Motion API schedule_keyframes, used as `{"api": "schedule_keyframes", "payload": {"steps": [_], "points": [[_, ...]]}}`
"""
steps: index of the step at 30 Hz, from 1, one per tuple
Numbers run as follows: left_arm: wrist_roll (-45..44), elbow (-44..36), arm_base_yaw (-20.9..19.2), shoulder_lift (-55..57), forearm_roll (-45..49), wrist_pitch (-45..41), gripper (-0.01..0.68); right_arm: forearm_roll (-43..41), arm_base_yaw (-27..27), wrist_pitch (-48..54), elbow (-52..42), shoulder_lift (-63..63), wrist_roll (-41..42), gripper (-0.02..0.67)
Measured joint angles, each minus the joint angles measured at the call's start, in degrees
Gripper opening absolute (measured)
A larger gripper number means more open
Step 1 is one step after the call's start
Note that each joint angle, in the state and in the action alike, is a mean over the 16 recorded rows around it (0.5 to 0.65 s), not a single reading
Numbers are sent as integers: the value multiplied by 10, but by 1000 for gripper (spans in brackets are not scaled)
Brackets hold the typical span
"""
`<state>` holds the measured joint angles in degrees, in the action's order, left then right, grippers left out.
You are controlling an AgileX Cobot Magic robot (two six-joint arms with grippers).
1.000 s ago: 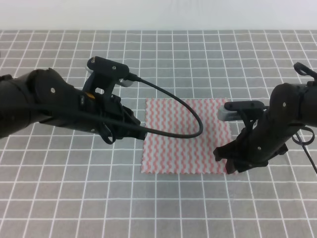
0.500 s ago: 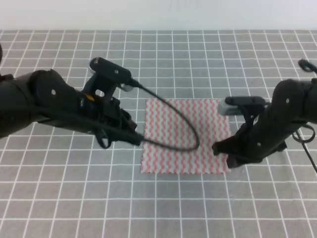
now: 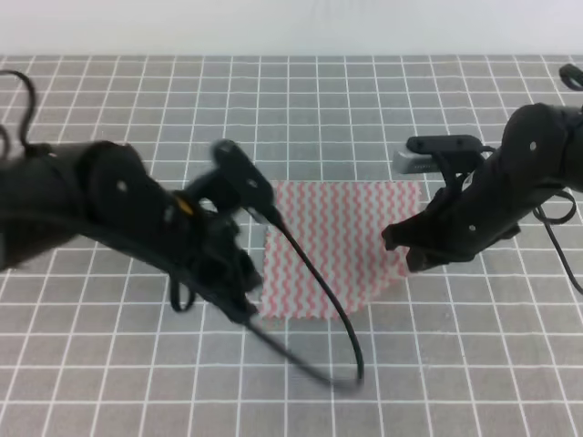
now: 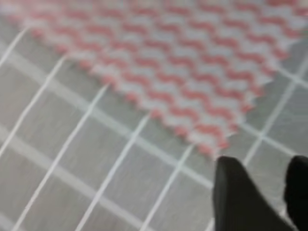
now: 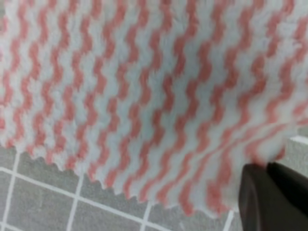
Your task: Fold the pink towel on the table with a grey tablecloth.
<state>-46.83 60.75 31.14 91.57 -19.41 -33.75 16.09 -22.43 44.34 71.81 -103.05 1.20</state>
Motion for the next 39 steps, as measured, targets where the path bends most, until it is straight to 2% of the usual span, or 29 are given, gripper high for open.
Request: {"api": "schedule_keyframes", "payload": {"steps": [5,9,16,34,39], "points": [[-30,0,35,19,25,3,341,0,0,-1,9,0,8,-16],[-39,0,57,40,46,15,375,-1,0,-3,18,1,12,-16],[-46,0,73,72,69,34,379,-5,1,-5,39,3,19,-16],[-59,0,74,109,97,116,378,-31,1,-6,75,3,19,-16],[-53,0,74,118,111,139,348,-32,1,-5,75,4,19,-16]]}}
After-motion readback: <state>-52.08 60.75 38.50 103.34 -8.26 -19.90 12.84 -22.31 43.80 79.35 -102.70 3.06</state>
